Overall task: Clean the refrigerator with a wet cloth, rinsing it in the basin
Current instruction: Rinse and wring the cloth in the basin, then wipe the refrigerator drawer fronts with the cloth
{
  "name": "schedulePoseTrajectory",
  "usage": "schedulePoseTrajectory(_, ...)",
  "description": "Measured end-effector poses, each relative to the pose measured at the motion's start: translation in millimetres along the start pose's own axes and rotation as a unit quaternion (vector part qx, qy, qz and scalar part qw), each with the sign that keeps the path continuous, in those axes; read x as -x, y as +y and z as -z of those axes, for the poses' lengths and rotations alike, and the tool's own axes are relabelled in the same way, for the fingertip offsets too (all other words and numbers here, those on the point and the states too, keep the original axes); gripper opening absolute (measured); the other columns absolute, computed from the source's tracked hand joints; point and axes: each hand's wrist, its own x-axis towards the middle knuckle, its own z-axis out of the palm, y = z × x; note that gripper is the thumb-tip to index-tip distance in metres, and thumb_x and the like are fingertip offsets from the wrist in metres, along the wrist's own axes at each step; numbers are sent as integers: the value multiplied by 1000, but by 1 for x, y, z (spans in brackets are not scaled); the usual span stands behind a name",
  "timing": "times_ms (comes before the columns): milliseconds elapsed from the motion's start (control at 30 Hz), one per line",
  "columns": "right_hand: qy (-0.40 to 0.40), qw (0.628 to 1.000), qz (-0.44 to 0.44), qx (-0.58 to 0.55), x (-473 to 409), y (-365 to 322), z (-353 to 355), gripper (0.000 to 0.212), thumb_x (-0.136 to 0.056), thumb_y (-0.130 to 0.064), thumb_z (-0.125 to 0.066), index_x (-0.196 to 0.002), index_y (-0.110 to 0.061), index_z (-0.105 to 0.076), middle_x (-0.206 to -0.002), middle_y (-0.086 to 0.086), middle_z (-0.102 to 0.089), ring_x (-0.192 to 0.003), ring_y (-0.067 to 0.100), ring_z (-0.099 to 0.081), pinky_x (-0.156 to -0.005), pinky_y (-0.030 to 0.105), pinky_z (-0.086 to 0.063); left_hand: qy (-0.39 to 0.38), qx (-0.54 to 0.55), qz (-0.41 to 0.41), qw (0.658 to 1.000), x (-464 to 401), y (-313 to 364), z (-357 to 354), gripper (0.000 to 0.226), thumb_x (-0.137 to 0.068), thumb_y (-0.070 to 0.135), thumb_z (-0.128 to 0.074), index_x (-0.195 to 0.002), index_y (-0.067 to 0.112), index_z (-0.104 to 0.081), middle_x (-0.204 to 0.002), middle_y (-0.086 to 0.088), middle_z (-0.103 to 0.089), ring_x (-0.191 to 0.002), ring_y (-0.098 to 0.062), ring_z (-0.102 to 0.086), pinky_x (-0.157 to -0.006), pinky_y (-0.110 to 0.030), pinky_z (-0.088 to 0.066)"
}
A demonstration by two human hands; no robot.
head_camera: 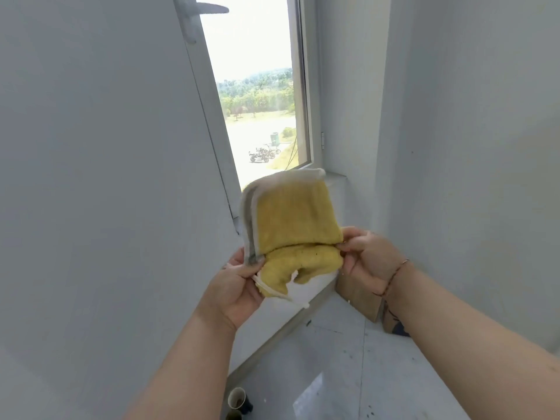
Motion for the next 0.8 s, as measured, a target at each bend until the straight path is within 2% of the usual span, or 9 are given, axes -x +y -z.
schedulePoseTrajectory(67, -8, 1000, -21, 3, 3, -6, 0, 31, -67, -9, -46, -66, 9, -71, -88, 28, -66, -85, 34, -63, -83, 39, -54, 3, 21, 26, 999, 2, 1, 3, 30, -87, 7, -43, -80, 1, -72, -88, -21, -68, -70, -30, -70, -65, -39, -59)
schedulePoseTrajectory(133, 11, 998, -42, 41, 9, -8, 4, 47, -82, -22, -41, -68, 12, -70, -98, 29, -63, -93, 36, -58, -94, 42, -48, -7, 6, 66, 998, 8, 0, 2, 43, -89, 28, -44, -70, -1, -70, -86, -24, -68, -76, -37, -68, -77, -47, -54)
schedulePoseTrajectory(200, 18, 995, -43, 92, 17, -9, 7, 46, -94, -25, -46, -75, 10, -70, -94, 24, -63, -80, 26, -64, -80, 34, -56, -26, -47, 75, 996, 14, -1, -6, 30, -82, 30, -65, -76, 1, -66, -91, -24, -66, -81, -37, -66, -80, -50, -53)
schedulePoseTrajectory(267, 5, 993, -34, 110, 27, -11, 10, 20, -84, -11, -64, -99, 0, -68, -96, 18, -61, -74, 19, -66, -65, 25, -56, -26, -124, 42, 991, 17, -4, -18, 28, -67, 8, -74, -92, 4, -63, -95, -21, -63, -80, -33, -66, -72, -45, -59)
schedulePoseTrajectory(333, -10, 988, -54, 145, 38, -10, 18, 47, -73, -2, -74, -118, -4, -61, -107, 17, -63, -87, 24, -68, -71, 28, -57, -29, -171, 24, 985, 14, -11, -29, 55, -60, -2, -75, -112, 5, -58, -102, -20, -62, -85, -33, -67, -72, -44, -59)
schedulePoseTrajectory(400, -37, 979, -88, 177, 54, -8, 23, 44, -73, -3, -72, -116, 2, -62, -114, 20, -66, -100, 30, -67, -79, 33, -57, -47, -186, 21, 981, 16, -18, -41, 65, -59, -3, -79, -119, 5, -55, -106, -20, -62, -91, -34, -66, -74, -44, -59)
schedulePoseTrajectory(567, 49, 994, -28, 95, 103, -13, 56, 44, -77, -11, -68, -117, 3, -61, -118, 22, -64, -108, 36, -63, -86, 45, -54, -117, -167, 95, 974, 20, -58, -79, 33, -82, 4, -66, -110, -11, -61, -111, -29, -66, -97, -41, -67, -76, -49, -58)
schedulePoseTrajectory(633, 83, 994, -13, 68, 130, -23, 75, 49, -78, -16, -69, -122, 3, -58, -120, 25, -62, -110, 40, -61, -89, 53, -52, -119, -190, 116, 968, 21, -92, -103, 22, -91, 10, -59, -108, -5, -60, -111, -27, -66, -97, -41, -66, -80, -54, -56)
schedulePoseTrajectory(800, 125, 992, -8, 35, 201, -30, 121, 55, -70, -13, -80, -120, 1, -61, -124, 19, -62, -114, 31, -61, -89, 40, -53, -81, -435, -39, 896, 19, -170, -170, 5, -96, 30, -55, -95, 25, -55, -90, -5, -61, -77, -19, -57, -69, -36, -52)
